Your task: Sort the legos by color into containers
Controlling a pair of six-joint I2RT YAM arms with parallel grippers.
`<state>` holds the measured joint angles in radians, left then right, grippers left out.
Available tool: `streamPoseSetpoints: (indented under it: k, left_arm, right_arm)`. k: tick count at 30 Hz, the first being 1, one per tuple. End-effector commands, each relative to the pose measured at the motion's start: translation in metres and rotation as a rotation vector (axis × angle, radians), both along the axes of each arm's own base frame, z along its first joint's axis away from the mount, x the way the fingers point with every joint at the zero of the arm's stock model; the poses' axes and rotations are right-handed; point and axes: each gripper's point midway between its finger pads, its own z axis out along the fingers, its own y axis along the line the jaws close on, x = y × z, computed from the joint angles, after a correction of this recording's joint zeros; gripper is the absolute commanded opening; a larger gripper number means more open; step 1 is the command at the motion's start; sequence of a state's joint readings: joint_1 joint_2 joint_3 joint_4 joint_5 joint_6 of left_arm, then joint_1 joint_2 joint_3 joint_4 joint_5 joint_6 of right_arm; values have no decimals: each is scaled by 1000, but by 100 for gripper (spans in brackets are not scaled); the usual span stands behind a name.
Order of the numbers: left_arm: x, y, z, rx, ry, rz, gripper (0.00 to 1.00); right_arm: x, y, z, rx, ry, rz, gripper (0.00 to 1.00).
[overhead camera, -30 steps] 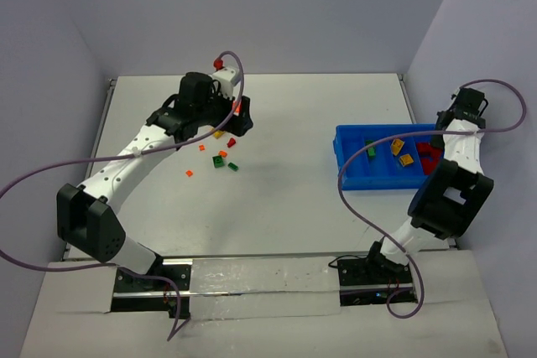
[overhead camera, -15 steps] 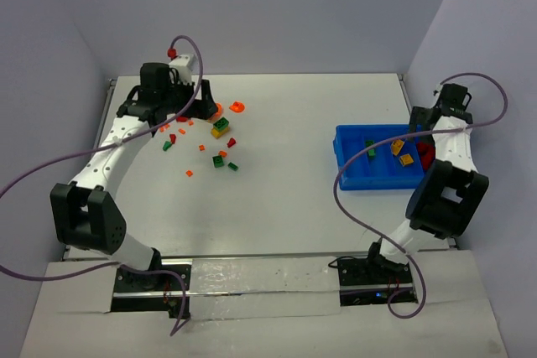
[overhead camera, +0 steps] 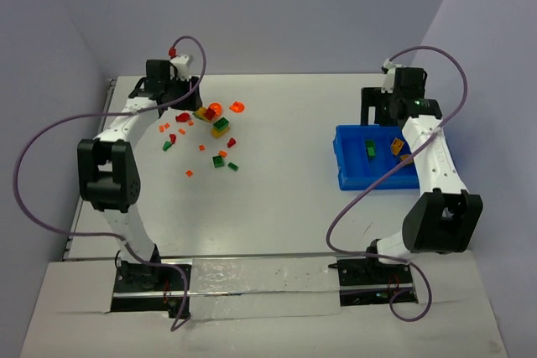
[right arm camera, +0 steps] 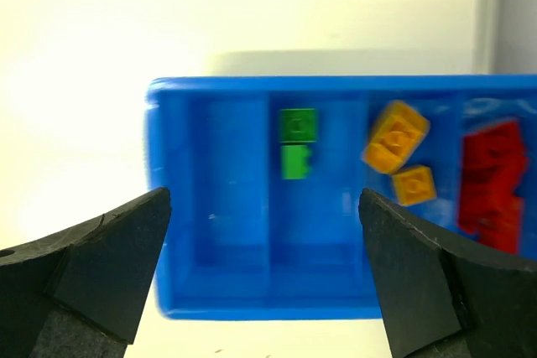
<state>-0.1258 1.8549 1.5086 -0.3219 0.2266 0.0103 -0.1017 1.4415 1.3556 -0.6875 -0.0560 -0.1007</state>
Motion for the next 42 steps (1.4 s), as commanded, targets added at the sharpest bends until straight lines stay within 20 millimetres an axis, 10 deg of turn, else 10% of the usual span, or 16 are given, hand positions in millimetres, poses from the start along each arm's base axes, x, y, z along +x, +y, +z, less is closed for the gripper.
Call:
streamPoseSetpoints:
  k: [1, 17, 42]
  left_arm:
    - [38, 3, 10, -23, -86, -80, 64]
    - [76, 15, -33, -89, 29, 168, 76]
    - [66, -12, -71, -226, 164, 79, 88]
  right_arm:
    - [0, 25, 1, 61, 12, 38, 100]
    - [3, 32, -25, 89, 82, 34, 100]
    - [-2, 33, -40, 97, 124, 33, 100]
